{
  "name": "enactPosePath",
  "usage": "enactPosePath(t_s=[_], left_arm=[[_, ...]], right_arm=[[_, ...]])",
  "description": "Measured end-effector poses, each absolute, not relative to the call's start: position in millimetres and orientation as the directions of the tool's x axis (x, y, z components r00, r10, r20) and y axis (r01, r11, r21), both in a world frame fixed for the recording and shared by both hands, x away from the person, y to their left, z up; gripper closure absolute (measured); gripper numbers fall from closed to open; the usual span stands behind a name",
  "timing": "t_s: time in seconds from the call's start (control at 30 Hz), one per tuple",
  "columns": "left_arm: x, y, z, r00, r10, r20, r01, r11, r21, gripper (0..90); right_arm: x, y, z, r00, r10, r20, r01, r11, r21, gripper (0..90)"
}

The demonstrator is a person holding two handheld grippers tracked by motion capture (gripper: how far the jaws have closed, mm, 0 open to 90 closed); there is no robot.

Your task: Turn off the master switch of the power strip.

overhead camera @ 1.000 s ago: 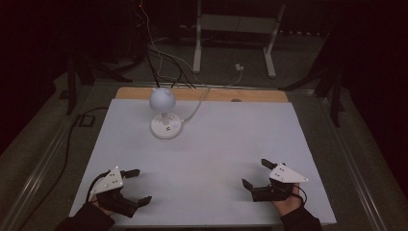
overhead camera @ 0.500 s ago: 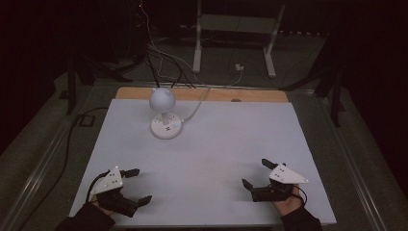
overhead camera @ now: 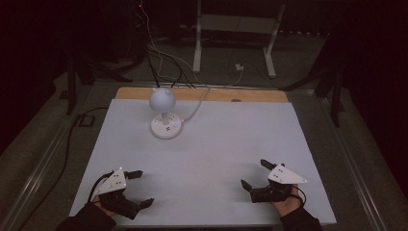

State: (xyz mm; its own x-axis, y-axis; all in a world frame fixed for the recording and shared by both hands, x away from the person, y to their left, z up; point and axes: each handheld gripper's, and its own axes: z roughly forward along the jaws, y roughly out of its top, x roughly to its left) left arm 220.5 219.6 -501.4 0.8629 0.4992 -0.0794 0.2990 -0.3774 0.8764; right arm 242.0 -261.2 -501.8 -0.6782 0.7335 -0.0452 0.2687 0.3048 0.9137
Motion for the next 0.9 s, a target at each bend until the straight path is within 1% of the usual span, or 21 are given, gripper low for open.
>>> enactPosePath(t_s=[0.13, 0.27, 0.9], left_arm=[[220, 216, -498, 0.872, 0.483, -0.078, 0.292, -0.387, 0.875, 0.3], [222, 215, -496, 0.877, 0.469, -0.104, 0.308, -0.383, 0.871, 0.3], [240, 205, -468, 0.889, 0.449, -0.091, 0.297, -0.412, 0.862, 0.3]], right_arm=[[241, -261, -501, -0.676, 0.736, -0.044, 0.266, 0.299, 0.916, 0.0], [241, -261, -501, -0.677, 0.735, -0.043, 0.265, 0.297, 0.917, 0.0], [238, -261, -499, -0.678, 0.734, -0.04, 0.256, 0.287, 0.923, 0.0]])
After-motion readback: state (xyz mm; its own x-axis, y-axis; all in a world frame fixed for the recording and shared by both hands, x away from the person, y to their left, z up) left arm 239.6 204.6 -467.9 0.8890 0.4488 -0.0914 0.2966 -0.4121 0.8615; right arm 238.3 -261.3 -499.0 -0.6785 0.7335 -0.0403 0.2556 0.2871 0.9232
